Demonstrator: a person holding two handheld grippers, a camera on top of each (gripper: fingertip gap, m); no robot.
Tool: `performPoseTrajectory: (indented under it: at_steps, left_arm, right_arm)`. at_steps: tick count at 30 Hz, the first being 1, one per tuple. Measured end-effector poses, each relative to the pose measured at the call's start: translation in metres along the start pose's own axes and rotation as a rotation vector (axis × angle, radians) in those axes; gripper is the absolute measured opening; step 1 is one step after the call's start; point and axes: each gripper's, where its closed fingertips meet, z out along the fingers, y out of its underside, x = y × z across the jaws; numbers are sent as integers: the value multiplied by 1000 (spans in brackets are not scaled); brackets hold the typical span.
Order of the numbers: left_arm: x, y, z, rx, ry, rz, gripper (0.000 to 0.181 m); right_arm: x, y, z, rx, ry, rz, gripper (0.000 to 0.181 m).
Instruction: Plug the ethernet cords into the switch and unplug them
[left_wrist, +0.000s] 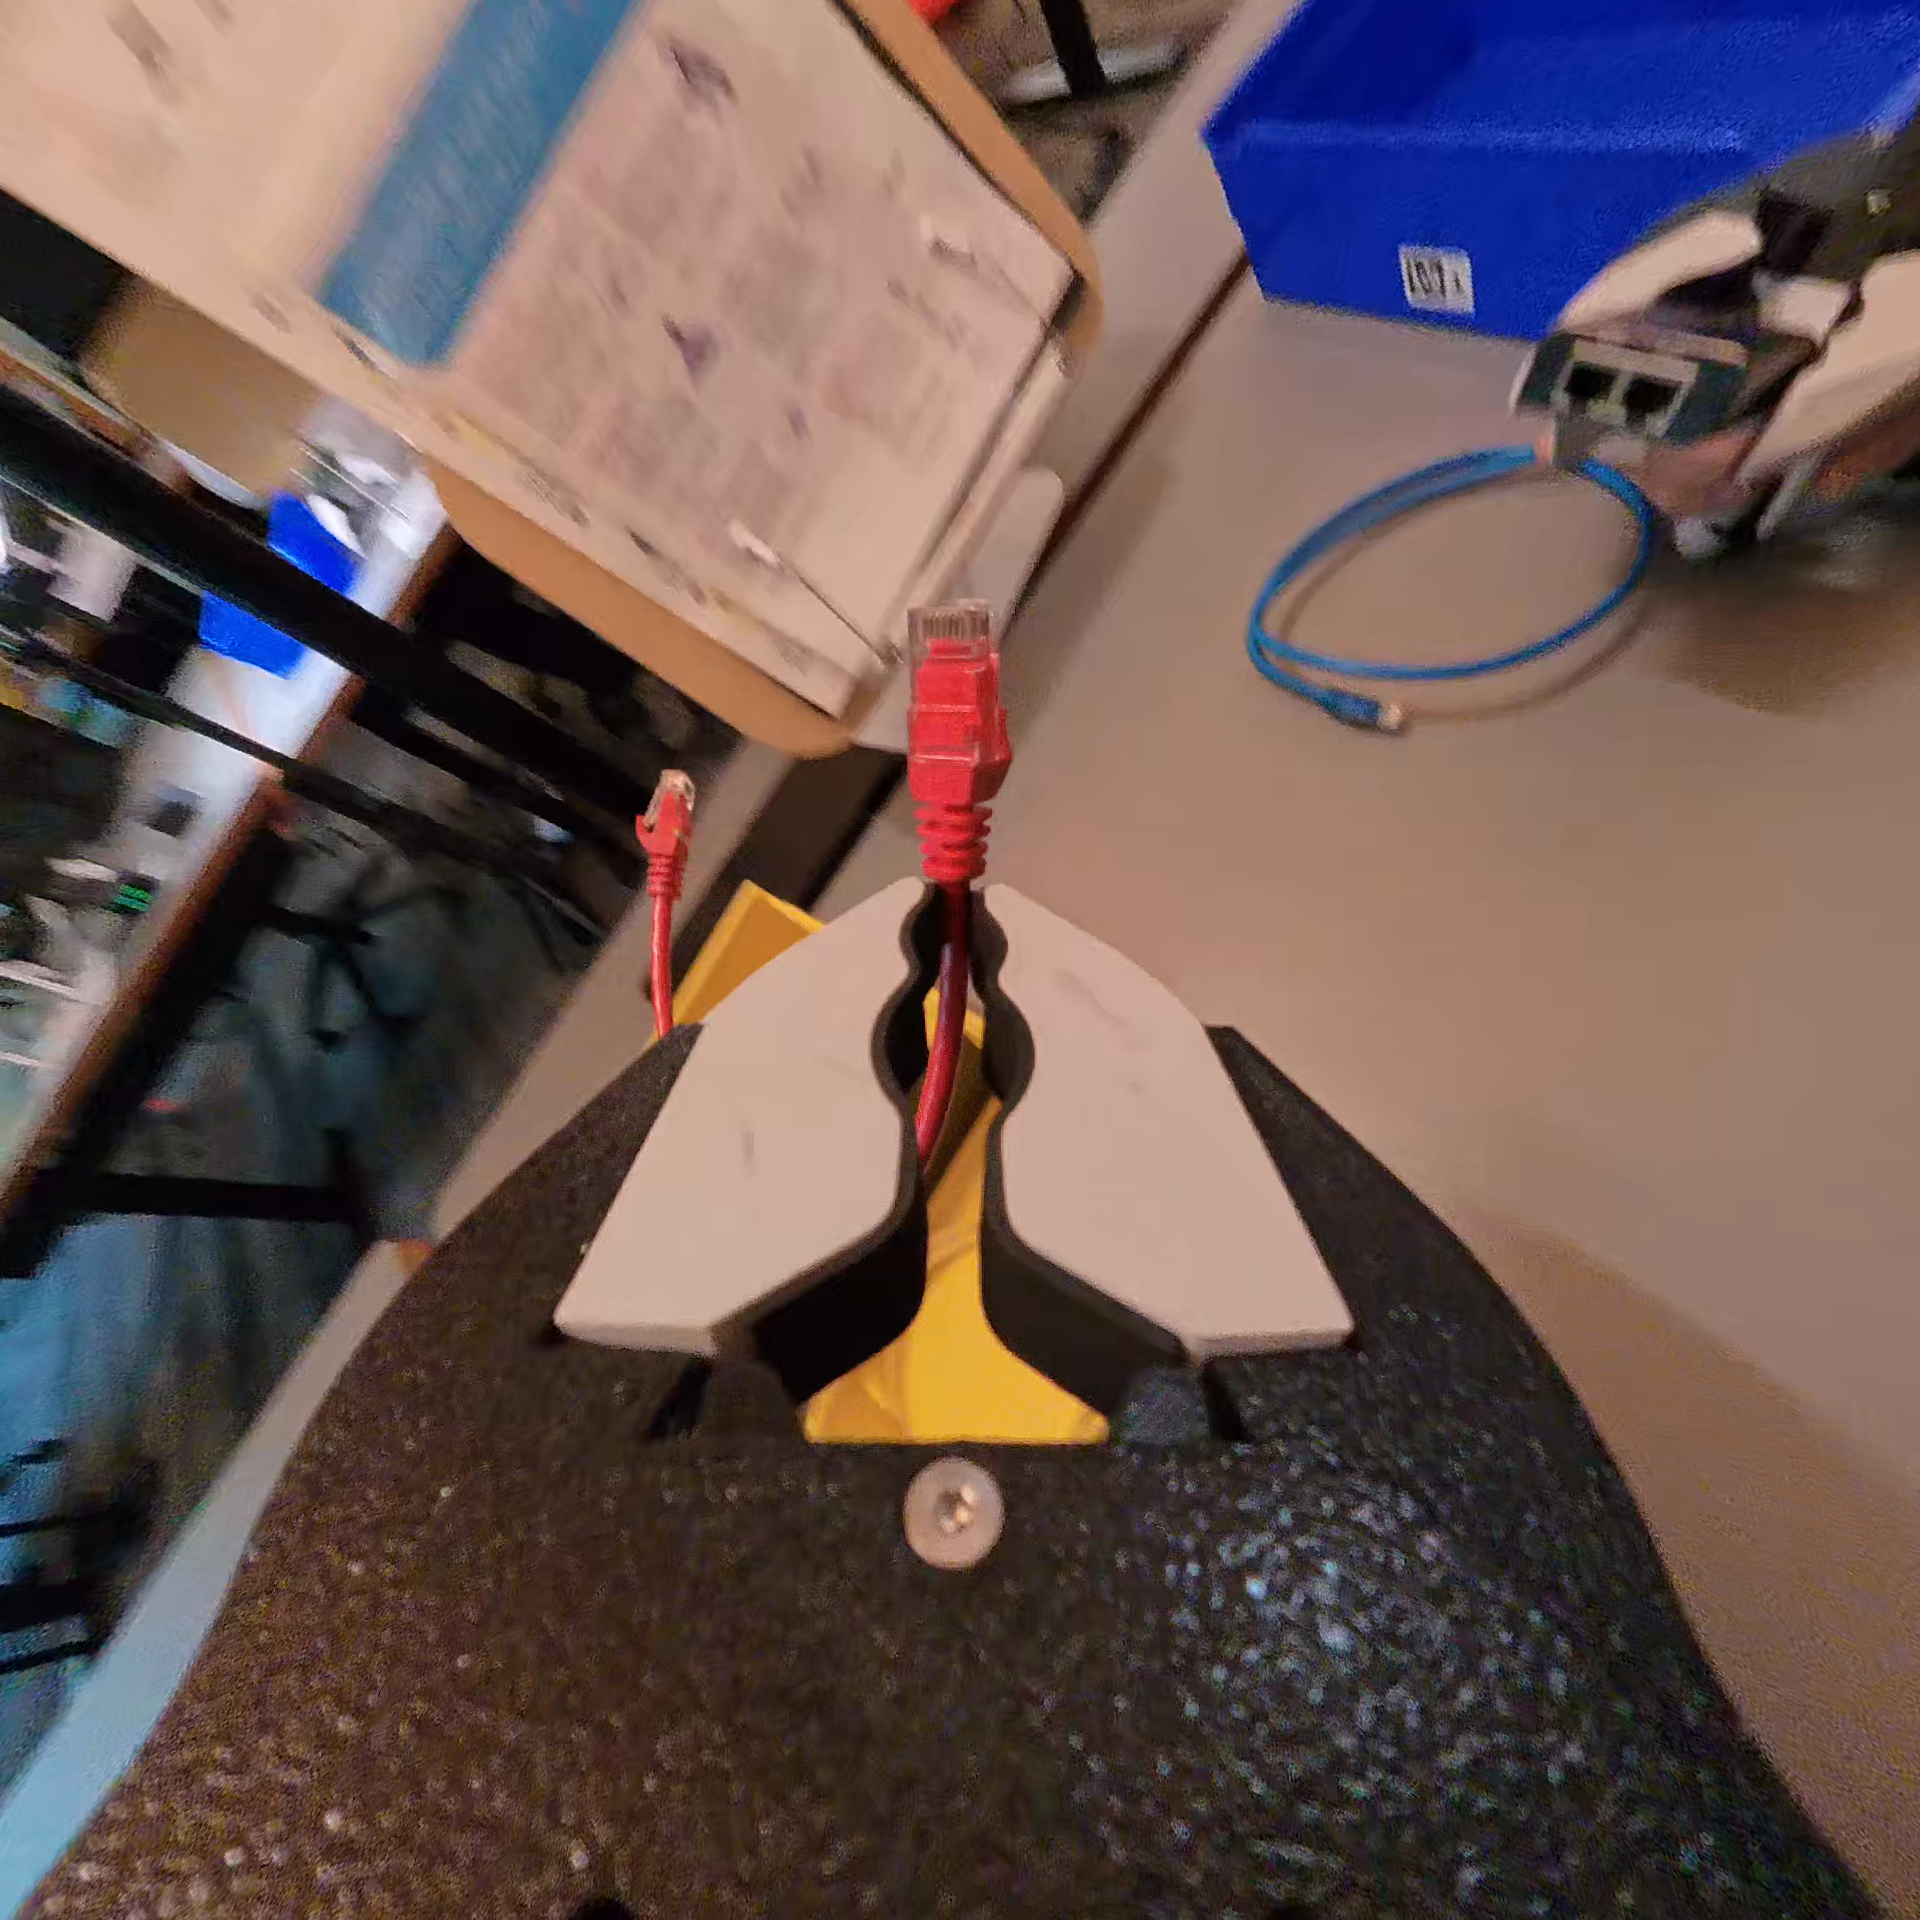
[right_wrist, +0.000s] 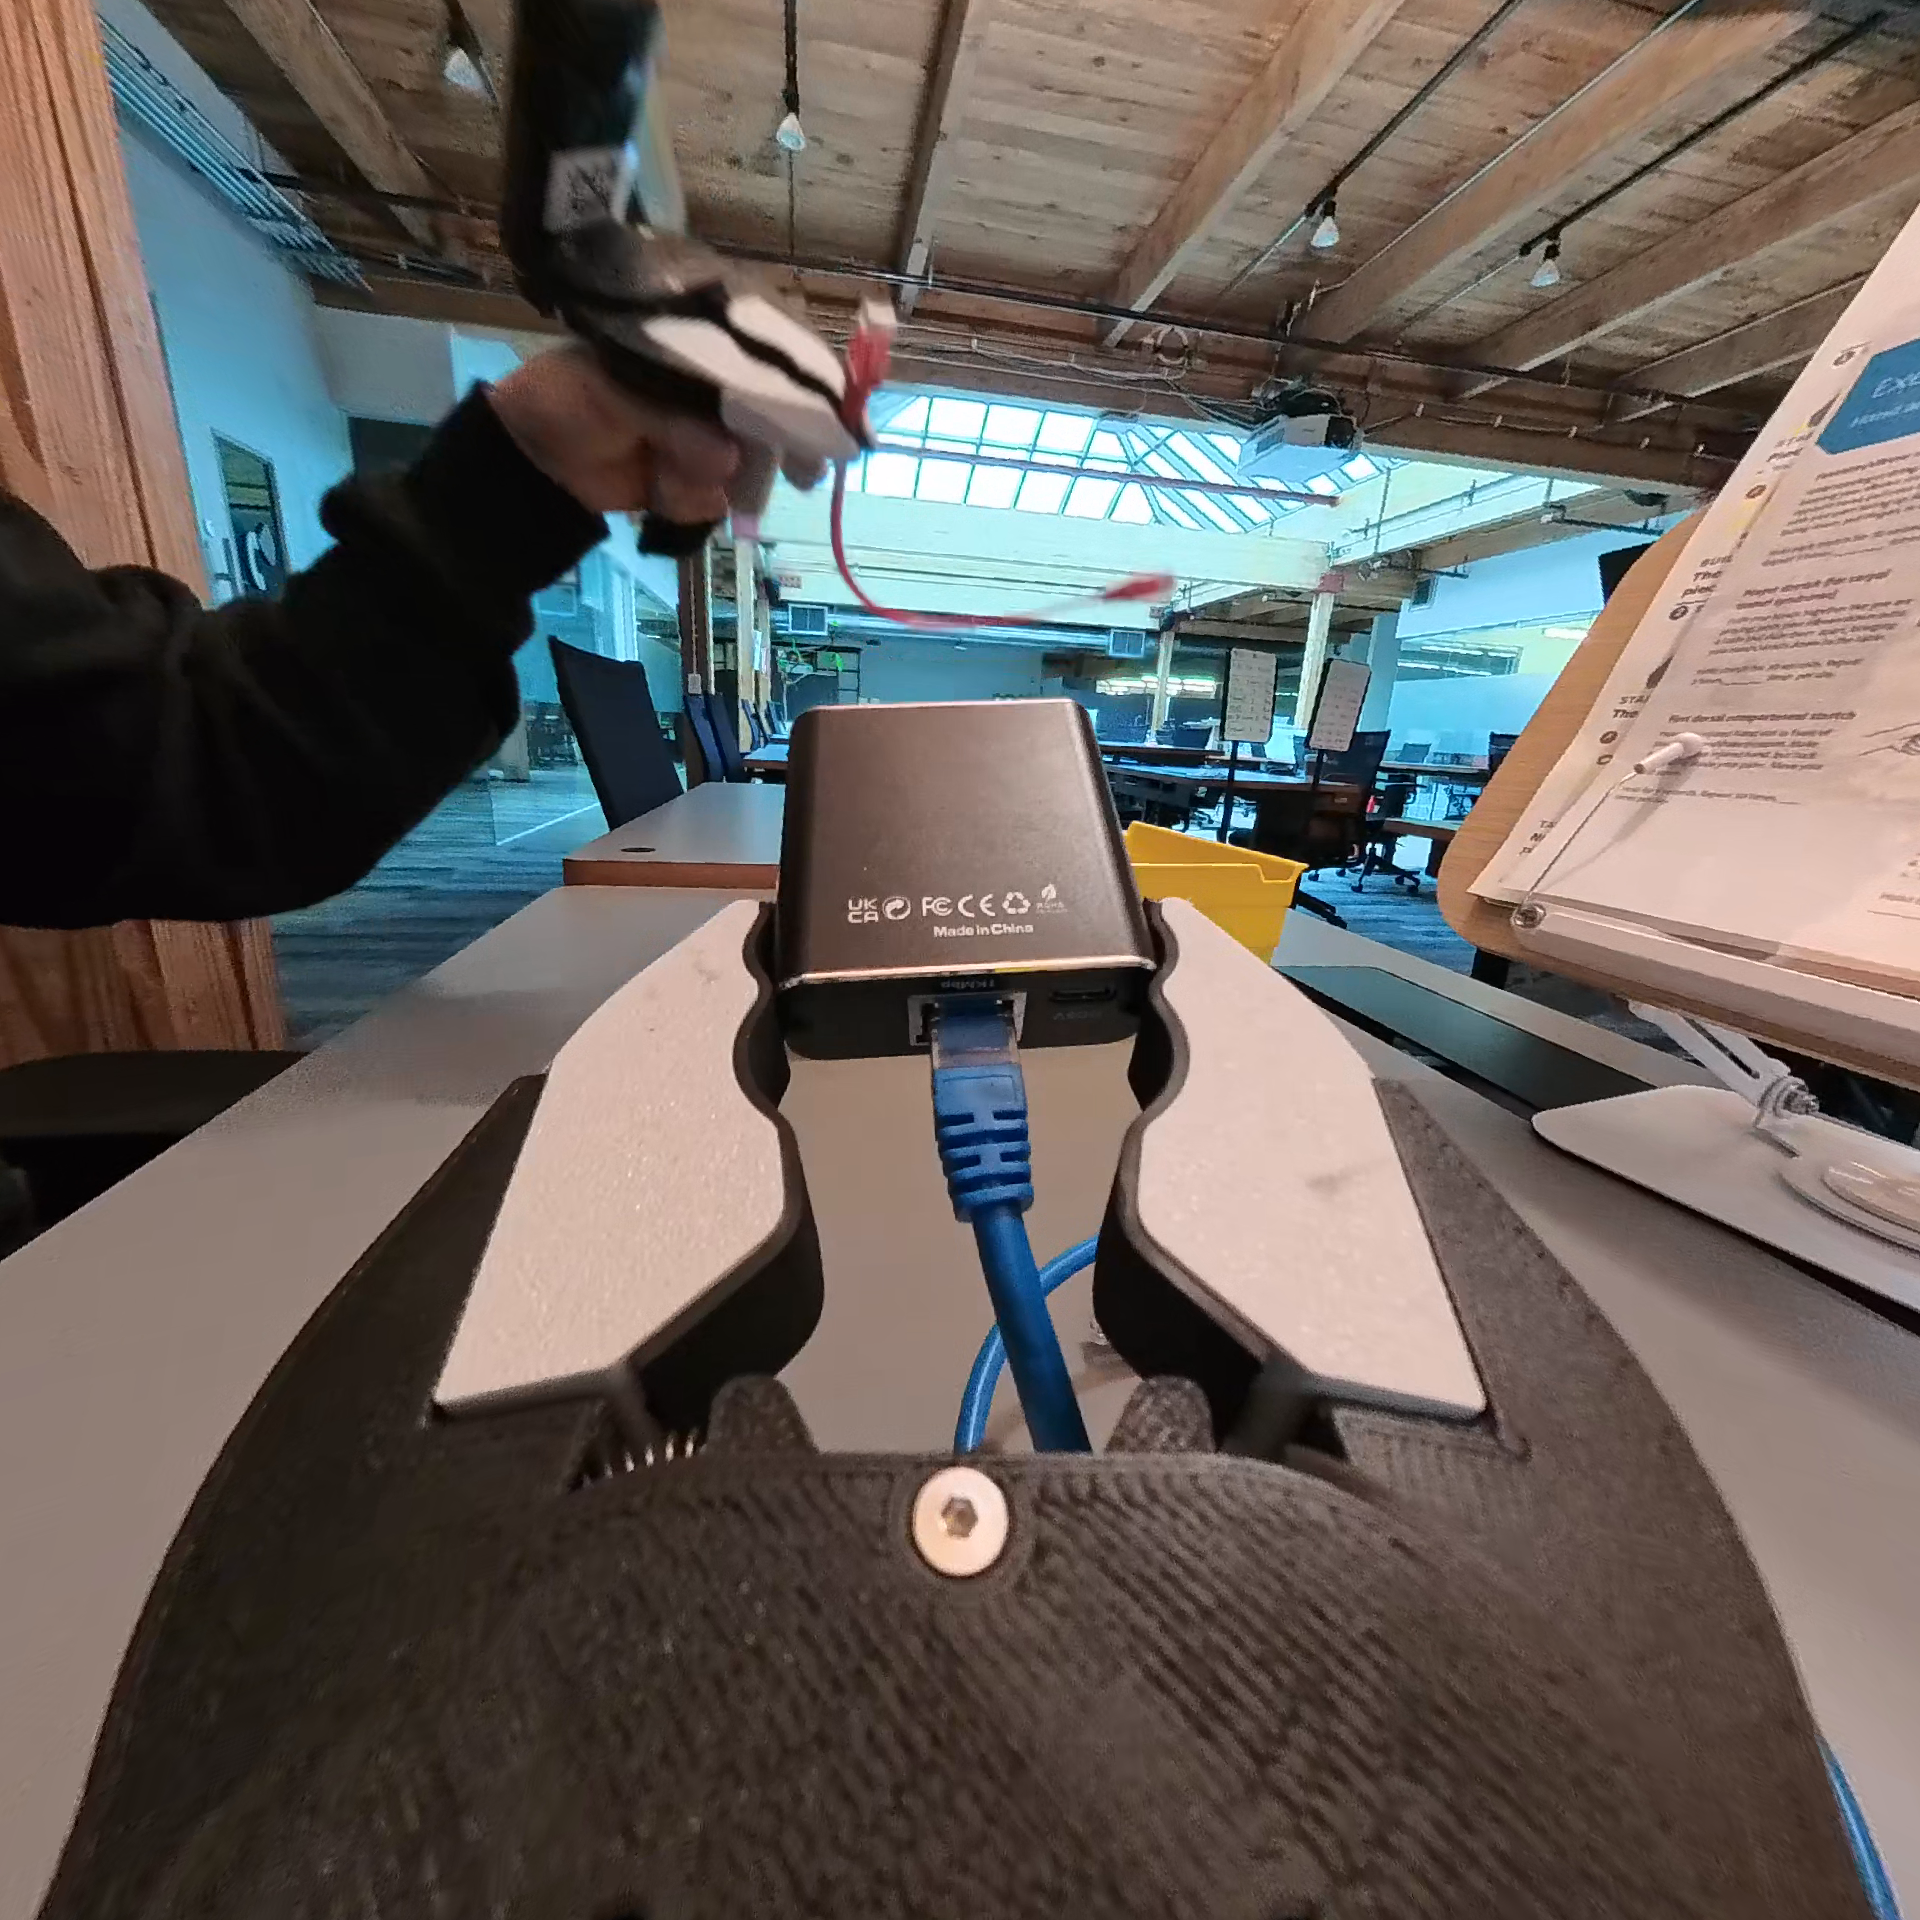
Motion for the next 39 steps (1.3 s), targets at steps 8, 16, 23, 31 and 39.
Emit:
performPoseTrajectory:
  at_steps: [8, 16, 23, 31, 39]
  left_arm:
    - [71, -64, -3, 180, 287, 5, 4]
    - [167, 32, 99, -184, 394, 229, 4]
    - [248, 77, 145, -195, 769, 75, 4]
    - [275, 82, 160, -119, 886, -16, 7]
    - [280, 73, 164, -7, 743, 49, 18]
  right_arm:
    - [1, -2, -2, 18, 12, 1, 65]
    - [-2, 1, -2, -14, -3, -9, 65]
    - [-3, 2, -2, -22, -12, -8, 65]
    - [-3, 3, -1, -29, -20, -3, 65]
    - [-3, 3, -1, -32, -26, 1, 65]
